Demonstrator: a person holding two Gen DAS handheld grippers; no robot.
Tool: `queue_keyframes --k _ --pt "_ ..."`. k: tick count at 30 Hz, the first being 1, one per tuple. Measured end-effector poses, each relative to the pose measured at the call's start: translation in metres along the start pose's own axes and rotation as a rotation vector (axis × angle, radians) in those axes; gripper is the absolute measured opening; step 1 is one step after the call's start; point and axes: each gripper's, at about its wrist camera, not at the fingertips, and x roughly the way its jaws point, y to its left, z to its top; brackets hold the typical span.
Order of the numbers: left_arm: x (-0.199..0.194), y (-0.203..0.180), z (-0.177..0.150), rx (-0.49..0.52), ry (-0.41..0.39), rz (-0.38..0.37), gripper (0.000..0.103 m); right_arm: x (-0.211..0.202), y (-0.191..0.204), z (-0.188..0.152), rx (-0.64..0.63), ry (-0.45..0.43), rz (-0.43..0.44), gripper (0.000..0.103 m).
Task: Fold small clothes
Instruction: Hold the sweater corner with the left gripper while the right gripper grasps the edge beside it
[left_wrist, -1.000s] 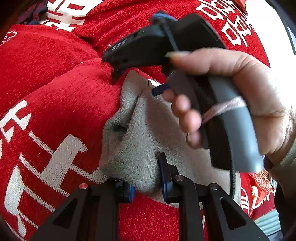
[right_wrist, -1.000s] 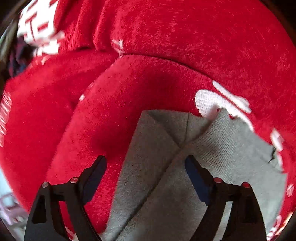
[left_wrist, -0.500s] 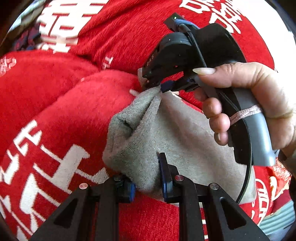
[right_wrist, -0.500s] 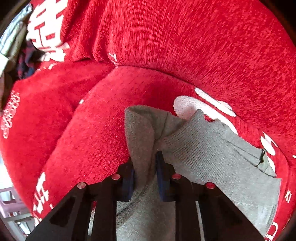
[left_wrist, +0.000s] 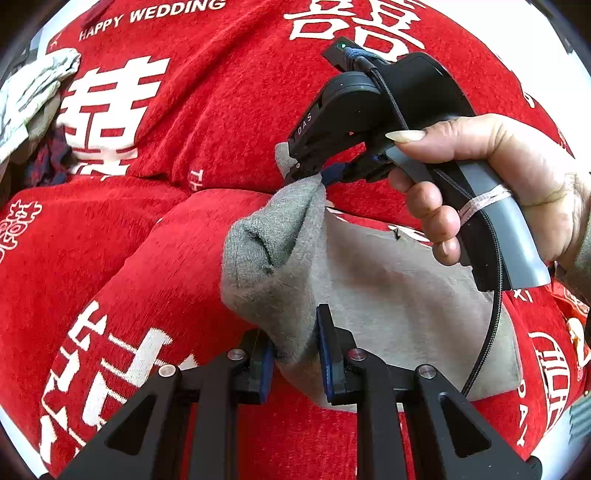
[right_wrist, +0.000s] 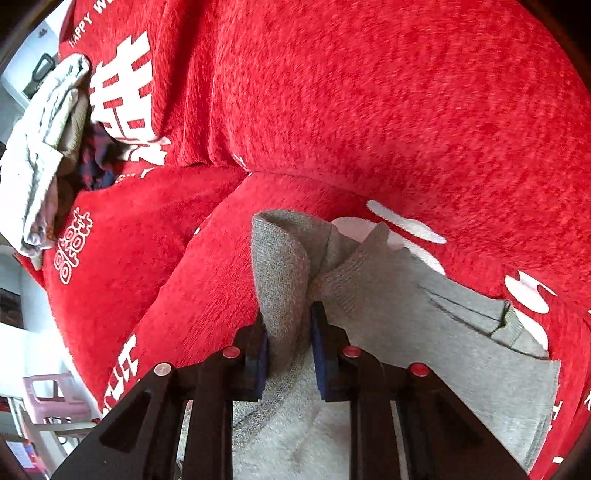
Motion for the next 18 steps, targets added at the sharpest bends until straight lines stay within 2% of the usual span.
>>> queue_keyframes --k 13,18 --pt "-0.009 -0.048 0.008 0.094 -0.006 0.041 0.022 -0.043 -0.034 -0.014 0.036 -0.063 0.066 0.022" --pt "-0.012 -0.077 0.006 0.143 0.003 0.053 0.022 -0.056 -0.05 -0.021 0.041 -0.07 0.082 0.022"
